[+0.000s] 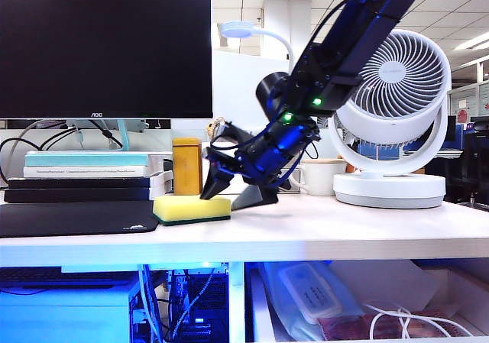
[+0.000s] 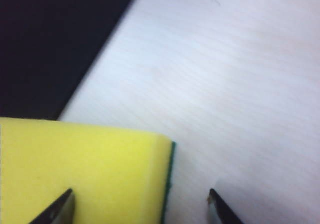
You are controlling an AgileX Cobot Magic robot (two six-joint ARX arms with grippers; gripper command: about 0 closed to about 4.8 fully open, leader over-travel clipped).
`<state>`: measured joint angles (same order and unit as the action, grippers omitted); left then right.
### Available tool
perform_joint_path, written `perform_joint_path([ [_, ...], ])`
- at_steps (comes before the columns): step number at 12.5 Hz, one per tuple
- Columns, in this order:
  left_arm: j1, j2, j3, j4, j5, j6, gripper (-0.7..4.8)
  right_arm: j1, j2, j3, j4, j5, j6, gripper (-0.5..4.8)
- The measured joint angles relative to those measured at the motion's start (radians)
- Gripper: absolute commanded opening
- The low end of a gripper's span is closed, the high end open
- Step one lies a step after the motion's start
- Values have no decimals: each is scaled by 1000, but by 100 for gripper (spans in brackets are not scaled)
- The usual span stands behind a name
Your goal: Open the drawer, place the cleaning sponge inside, then close the drawer.
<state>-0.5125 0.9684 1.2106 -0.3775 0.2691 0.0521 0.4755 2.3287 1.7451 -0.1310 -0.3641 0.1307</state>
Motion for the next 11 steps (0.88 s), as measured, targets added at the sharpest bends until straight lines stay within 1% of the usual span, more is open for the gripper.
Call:
perform_joint_path([
  [1,0,0,0,0,0,0,-6,5,-1,6,-23,25,-19,322],
  [2,0,0,0,0,0,0,-6,15,-2,8,-42,40,-66,313],
  [3,0,0,0,0,0,0,-6,18,-3,8,-44,43,-69,82],
  [4,0,0,0,0,0,0,-6,19,-4,9,-54,32,-68,-1],
  [7,0,-1,0,0,0,0,-6,22,-14,9,-91,33,-83,-1],
  [8,0,-1,0,0,0,0,-6,20,-44,3,-138,47,-101,-1],
  [11,0,-1,0,0,0,0,-6,6,-163,-3,-204,76,-110,-1],
])
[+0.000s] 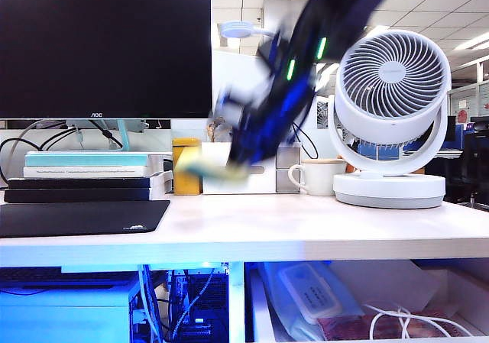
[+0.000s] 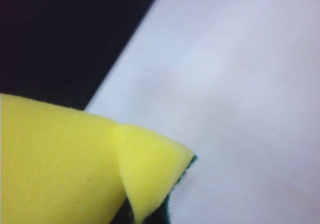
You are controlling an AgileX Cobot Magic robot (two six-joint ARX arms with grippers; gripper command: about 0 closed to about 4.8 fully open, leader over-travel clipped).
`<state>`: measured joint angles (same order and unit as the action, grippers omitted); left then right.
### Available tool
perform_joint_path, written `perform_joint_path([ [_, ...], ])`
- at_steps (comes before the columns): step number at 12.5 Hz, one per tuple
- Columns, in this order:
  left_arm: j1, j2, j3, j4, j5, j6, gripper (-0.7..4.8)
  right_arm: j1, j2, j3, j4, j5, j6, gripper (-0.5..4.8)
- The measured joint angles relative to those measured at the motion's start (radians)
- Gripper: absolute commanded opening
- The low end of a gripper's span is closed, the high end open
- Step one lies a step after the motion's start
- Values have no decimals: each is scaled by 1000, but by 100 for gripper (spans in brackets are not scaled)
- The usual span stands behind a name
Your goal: Open the drawer, place the cleaning sponge inside, then close the drawer.
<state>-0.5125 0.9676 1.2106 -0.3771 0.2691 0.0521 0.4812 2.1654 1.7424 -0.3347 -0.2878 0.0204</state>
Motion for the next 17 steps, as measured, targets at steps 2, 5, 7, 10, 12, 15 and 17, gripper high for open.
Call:
perform_joint_path([
  [2,0,0,0,0,0,0,-6,-18,-113,9,-127,44,-50,-1],
  [5,0,0,0,0,0,0,-6,-74,-306,6,-513,74,-101,-1],
  [7,0,0,0,15,0,0,-6,-135,-389,5,-800,86,-100,-1],
  [10,0,0,0,22,0,0,-6,-167,-397,-9,-965,103,-118,-1],
  [12,0,0,0,22,0,0,-6,-166,-398,-74,-951,136,-145,-1],
  [15,0,0,0,39,0,0,-6,-167,-395,-335,-798,133,-151,-1],
  [17,0,0,0,39,0,0,-6,-167,-394,-475,-669,78,-152,-1],
])
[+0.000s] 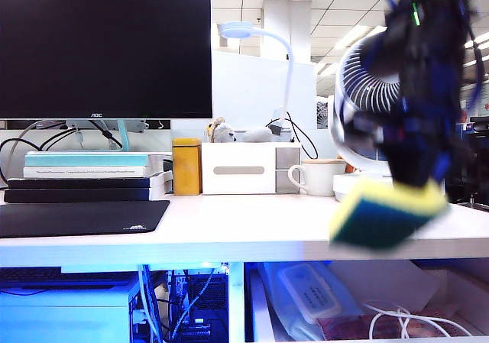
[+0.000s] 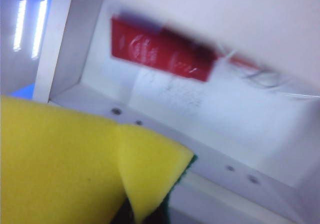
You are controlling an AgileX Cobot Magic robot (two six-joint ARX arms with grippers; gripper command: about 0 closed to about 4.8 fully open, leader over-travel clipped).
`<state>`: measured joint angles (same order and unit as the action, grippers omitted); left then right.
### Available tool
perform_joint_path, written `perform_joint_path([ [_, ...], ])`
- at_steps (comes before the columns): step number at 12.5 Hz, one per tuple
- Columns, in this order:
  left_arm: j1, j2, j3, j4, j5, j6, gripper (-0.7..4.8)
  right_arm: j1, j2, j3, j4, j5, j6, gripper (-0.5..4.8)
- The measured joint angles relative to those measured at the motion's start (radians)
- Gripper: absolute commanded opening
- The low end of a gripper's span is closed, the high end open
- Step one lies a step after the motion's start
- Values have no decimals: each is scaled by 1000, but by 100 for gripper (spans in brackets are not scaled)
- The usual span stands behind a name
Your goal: Open the drawer, place the cleaning sponge inside, then close the drawer.
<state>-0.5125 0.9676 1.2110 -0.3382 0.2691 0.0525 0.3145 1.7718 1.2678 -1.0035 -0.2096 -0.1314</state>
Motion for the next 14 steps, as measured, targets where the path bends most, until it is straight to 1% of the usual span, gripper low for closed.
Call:
perform_joint_path([
  [1,0,0,0,1,0,0,-6,2,-1,-97,119,-16,0,-1],
  [3,0,0,0,1,0,0,-6,2,-1,-157,191,-23,0,-1],
  [4,0,0,0,1,-2,0,-6,2,-1,-272,409,-30,-3,-1],
  [6,0,0,0,2,-3,0,-6,2,-1,-326,554,-30,-5,-1],
  [7,0,0,0,2,-3,0,-6,2,-1,-336,595,-29,-5,16],
  [8,0,0,0,2,-3,0,-6,2,-1,-337,602,-29,-5,187],
  [9,0,0,0,2,-3,0,-6,2,-1,-337,602,-29,-6,315],
  [10,0,0,0,2,-3,0,-6,2,-1,-337,602,-29,-6,327],
  [12,0,0,0,2,-3,0,-6,2,-1,-337,578,-29,-2,328],
  [13,0,0,0,1,-3,0,-6,2,-1,-337,578,-29,-2,413],
  [14,0,0,0,1,-3,0,-6,2,-1,-330,567,-29,-4,479],
])
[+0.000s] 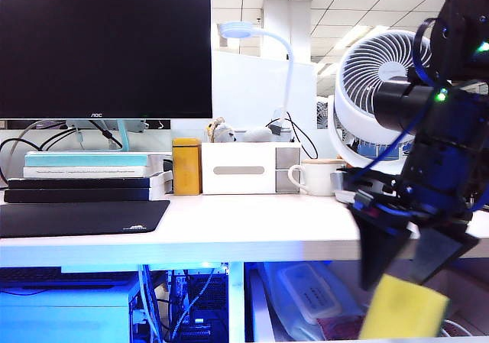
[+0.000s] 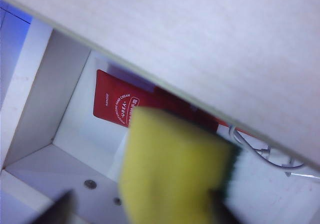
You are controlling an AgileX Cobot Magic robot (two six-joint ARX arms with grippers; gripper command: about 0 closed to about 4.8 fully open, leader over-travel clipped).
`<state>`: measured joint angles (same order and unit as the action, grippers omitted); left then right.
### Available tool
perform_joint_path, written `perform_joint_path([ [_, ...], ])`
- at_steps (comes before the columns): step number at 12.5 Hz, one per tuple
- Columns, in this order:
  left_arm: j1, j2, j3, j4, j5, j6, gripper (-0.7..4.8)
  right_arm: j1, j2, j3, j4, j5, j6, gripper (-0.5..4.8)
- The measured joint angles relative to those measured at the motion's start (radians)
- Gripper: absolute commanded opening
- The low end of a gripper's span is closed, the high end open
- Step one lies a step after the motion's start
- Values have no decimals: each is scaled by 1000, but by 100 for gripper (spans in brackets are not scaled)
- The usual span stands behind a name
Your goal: Open the drawer, place the cleaning sponge inside, then close the drawer.
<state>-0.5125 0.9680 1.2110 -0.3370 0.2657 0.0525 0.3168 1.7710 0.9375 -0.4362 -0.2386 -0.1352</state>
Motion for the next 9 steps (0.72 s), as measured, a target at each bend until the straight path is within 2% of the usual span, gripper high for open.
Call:
perform_joint_path([
  [2,0,0,0,0,0,0,-6,0,0,36,-67,0,2,479],
  [3,0,0,0,0,0,0,-6,0,0,51,-89,0,2,52],
  [5,0,0,0,0,0,0,-6,0,0,91,-146,0,3,7],
  [6,0,0,0,0,0,0,-6,0,0,129,-196,-2,3,230],
  [7,0,0,0,0,0,0,-6,0,0,146,-221,-10,-2,479],
  [8,0,0,0,0,0,0,-6,0,0,163,-258,-24,7,479],
  [9,0,0,0,0,0,0,-6,0,0,163,-278,-24,10,373],
])
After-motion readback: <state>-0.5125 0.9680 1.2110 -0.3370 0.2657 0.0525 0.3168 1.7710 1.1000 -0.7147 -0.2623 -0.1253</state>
